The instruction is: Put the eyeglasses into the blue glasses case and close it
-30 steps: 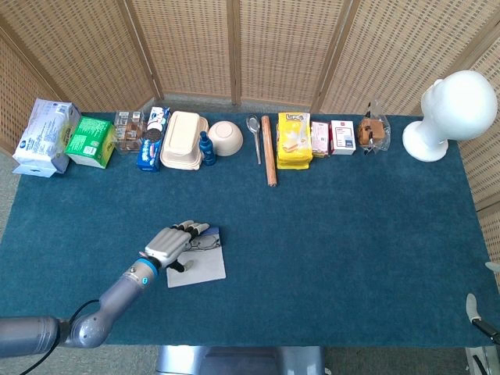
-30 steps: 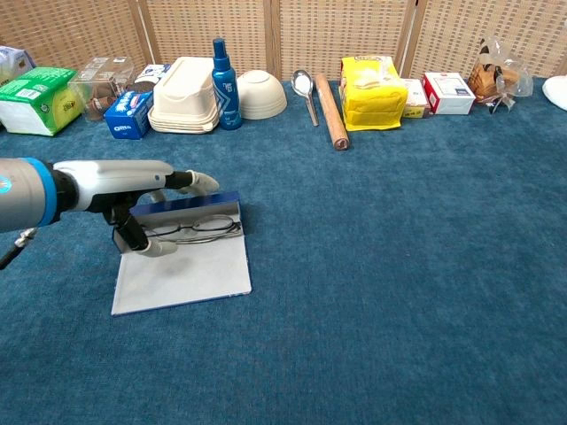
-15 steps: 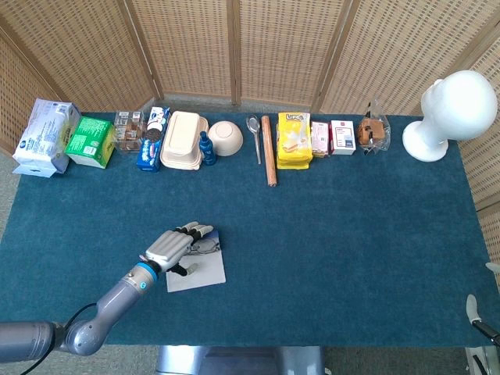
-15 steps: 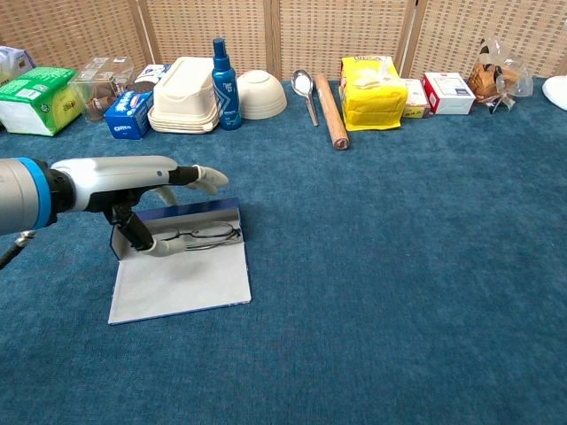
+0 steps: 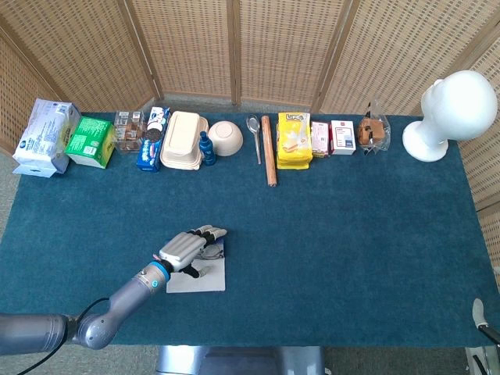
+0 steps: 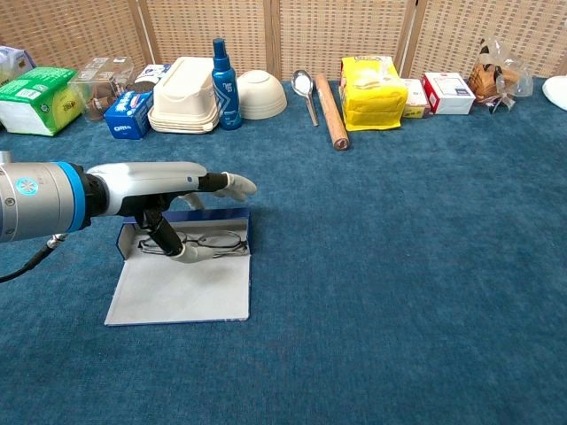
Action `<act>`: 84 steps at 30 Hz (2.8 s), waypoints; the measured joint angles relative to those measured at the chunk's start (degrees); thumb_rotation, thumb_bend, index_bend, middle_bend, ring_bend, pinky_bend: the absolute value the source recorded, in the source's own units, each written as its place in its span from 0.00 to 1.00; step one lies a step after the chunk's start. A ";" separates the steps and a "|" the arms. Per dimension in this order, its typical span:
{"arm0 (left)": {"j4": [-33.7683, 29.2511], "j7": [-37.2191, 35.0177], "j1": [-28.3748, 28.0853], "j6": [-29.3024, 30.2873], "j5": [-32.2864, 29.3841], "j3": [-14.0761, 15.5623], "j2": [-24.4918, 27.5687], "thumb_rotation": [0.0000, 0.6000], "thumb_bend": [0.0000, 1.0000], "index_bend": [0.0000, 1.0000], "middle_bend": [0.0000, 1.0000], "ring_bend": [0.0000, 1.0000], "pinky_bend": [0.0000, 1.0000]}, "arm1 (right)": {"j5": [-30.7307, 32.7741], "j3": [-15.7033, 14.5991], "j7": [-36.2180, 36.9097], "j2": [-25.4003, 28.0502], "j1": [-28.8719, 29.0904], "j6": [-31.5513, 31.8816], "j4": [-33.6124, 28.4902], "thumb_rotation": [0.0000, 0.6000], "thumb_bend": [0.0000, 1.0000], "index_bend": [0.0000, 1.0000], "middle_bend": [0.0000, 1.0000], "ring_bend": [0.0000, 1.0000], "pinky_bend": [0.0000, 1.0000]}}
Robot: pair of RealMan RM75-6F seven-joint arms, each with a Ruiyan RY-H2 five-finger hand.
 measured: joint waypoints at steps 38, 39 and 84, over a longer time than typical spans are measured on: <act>-8.26 -0.99 0.33 0.49 6.67 6.04 4.24 0.96 0.36 0.00 0.07 0.00 0.12 | -1.72 -0.38 0.33 -0.52 -0.28 1.16 0.24 1.00 0.40 0.03 0.28 0.10 0.18; -8.33 -1.01 0.26 0.44 6.60 6.05 4.19 0.96 0.36 0.00 0.07 0.00 0.12 | -1.72 -0.38 0.39 -0.46 -0.34 1.25 0.23 1.00 0.40 0.03 0.28 0.10 0.18; -17.15 -3.34 5.39 3.14 10.67 13.51 11.29 0.94 0.36 0.00 0.05 0.00 0.11 | -2.97 -0.57 2.35 -0.92 0.38 0.92 1.29 1.00 0.40 0.02 0.28 0.10 0.19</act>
